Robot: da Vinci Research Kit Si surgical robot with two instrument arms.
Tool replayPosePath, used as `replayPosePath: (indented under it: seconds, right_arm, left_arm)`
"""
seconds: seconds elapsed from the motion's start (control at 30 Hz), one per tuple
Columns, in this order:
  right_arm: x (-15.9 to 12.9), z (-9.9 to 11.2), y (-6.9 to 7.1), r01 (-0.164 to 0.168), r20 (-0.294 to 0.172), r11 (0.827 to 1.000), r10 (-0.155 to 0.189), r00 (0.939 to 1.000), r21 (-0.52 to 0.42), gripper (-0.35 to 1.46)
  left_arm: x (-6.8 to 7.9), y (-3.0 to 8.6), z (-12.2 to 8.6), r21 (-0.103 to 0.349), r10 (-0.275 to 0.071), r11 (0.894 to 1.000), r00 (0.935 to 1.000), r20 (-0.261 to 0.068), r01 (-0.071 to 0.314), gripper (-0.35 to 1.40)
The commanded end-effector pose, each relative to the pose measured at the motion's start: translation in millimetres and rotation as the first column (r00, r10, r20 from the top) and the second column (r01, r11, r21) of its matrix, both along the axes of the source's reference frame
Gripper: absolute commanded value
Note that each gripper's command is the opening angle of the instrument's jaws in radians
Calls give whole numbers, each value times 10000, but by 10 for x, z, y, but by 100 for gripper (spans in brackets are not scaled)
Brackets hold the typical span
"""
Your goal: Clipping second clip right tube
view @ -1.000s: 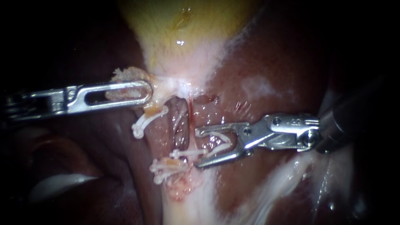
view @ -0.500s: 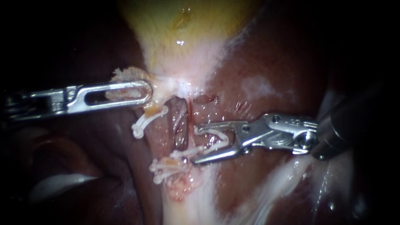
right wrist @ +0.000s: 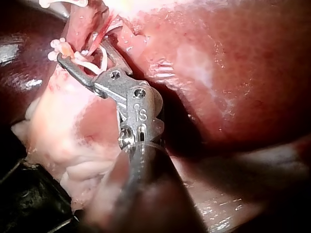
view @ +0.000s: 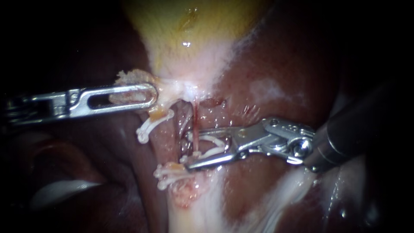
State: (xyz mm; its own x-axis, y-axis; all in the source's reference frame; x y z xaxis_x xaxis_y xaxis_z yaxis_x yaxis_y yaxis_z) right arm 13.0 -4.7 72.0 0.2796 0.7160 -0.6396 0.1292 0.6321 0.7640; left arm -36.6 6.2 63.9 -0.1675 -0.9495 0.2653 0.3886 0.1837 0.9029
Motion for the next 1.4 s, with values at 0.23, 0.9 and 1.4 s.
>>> replayPosePath:
  seconds: [0.23, 0.9, 1.4]
  right_arm:
    - [7, 1, 0, -141, -284, 9988, 155, 9995, 479, 50]
    - [11, 1, 2, -260, -507, 9945, 313, 9982, 1018, 50]
    - [13, 0, 1, -207, -961, 9815, 396, 9946, 1901, 50]
  left_arm:
    - [0, 0, 0, 0, -3, 10000, 10000, -2, 3, -35]
    - [0, 0, 0, 0, -4, 10000, 10000, -3, 4, -35]
    - [0, 0, 0, 0, -3, 10000, 10000, -2, 3, -35]
